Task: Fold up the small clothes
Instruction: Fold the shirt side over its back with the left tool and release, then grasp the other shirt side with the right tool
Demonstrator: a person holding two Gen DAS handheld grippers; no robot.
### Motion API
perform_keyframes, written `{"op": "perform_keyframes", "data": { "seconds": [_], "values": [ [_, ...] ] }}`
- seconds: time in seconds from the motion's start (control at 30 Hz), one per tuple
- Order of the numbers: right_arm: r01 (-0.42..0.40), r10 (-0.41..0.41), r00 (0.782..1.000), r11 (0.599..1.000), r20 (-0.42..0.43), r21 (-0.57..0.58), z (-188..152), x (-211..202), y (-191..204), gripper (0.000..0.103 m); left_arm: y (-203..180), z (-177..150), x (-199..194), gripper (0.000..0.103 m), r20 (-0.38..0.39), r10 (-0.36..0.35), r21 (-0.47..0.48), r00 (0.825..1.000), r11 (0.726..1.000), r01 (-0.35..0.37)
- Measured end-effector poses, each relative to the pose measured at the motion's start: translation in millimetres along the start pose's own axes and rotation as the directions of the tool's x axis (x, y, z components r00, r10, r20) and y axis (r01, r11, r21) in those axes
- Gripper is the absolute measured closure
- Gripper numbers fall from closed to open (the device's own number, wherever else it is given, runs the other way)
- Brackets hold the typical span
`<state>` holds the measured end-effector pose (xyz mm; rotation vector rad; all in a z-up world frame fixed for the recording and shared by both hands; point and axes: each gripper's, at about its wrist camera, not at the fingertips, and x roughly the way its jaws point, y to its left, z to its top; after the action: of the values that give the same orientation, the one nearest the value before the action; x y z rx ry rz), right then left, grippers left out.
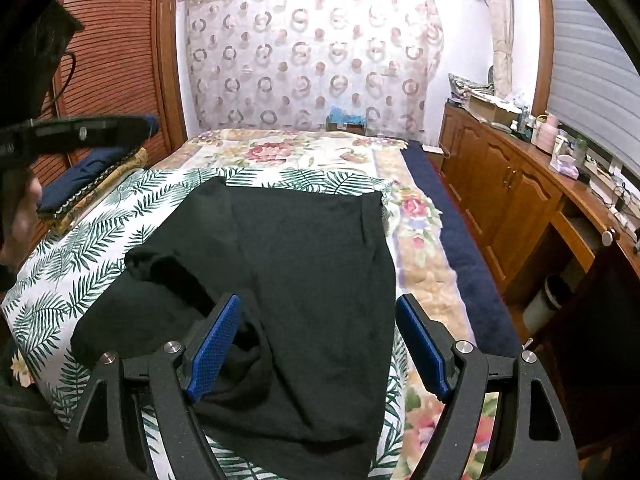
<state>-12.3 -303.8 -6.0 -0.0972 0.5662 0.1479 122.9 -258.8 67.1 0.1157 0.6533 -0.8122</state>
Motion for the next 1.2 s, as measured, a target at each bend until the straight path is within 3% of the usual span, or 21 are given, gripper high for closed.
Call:
{"op": "perform_keyframes", "data": {
  "seconds": [0.1,0.33,0.43,0.63,0.8,0.83,0.9,1.2],
  "values": [
    [-0.014,0.014,1.0,1.0,-0.012,-0.004,5,8,2,0.022,20,-16,-5,0.03,-0.002,0.049,-0.026,0.999,0.998,-0.049],
    [-0.089,0.087,0.994,0.996,-0.064,-0.019,7,34,9,0.023,75,-54,-24,0.028,-0.014,0.148,-0.142,0.989,0.979,-0.149],
    [-0.135,0.133,0.987,0.991,-0.091,-0.018,8,44,9,0.031,93,-71,-29,0.028,-0.029,0.2,-0.179,0.979,0.963,-0.202],
    [-0.17,0.163,0.976,0.985,-0.147,-0.033,5,55,7,0.053,122,-100,-38,0.028,-0.052,0.265,-0.246,0.963,0.931,-0.27],
    [-0.14,0.123,0.977,0.986,-0.172,-0.093,6,54,8,0.089,133,-117,-41,0.028,-0.068,0.297,-0.276,0.952,0.912,-0.304],
    [-0.135,0.116,0.978,0.986,-0.173,-0.102,7,53,7,0.089,134,-120,-42,0.028,-0.068,0.301,-0.277,0.951,0.91,-0.308],
    [-0.142,0.124,0.979,0.984,-0.159,-0.106,12,50,9,0.095,136,-124,-43,0.028,-0.07,0.298,-0.284,0.952,0.909,-0.305],
    [-0.125,0.131,0.991,0.982,0.029,-0.142,48,-3,4,0.097,124,-126,-47,0.028,-0.057,0.291,-0.268,0.955,0.917,-0.295]
  ]
}}
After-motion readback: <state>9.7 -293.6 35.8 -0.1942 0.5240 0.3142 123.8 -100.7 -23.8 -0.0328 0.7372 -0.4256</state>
